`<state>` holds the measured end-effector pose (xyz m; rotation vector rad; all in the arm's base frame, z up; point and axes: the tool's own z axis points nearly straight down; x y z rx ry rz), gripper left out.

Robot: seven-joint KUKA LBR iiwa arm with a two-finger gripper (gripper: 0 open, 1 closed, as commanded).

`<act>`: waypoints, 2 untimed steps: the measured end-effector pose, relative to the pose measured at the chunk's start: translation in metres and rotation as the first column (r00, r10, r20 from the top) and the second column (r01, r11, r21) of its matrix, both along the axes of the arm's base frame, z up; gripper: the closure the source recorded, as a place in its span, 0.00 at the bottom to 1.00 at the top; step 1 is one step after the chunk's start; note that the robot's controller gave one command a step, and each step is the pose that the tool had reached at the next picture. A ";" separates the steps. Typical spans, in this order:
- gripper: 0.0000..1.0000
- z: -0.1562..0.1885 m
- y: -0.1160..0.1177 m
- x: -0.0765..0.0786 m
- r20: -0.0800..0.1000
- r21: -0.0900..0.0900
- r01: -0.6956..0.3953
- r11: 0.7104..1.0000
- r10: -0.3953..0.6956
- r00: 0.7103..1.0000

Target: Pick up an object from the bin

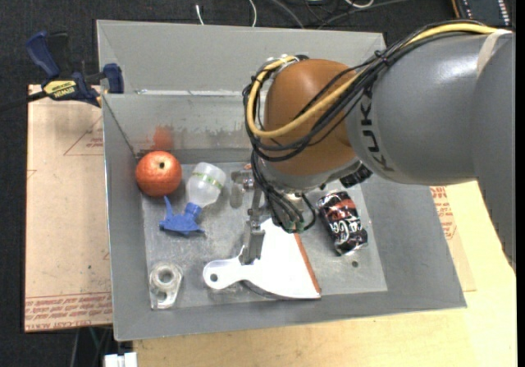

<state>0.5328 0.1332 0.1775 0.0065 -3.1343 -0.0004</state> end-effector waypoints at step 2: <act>0.00 -0.107 -0.022 -0.049 0.023 0.004 -0.068 0.998 0.068 0.997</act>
Offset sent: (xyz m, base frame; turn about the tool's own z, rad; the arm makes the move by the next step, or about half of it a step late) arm -0.0535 -0.0231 -0.1075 -0.0721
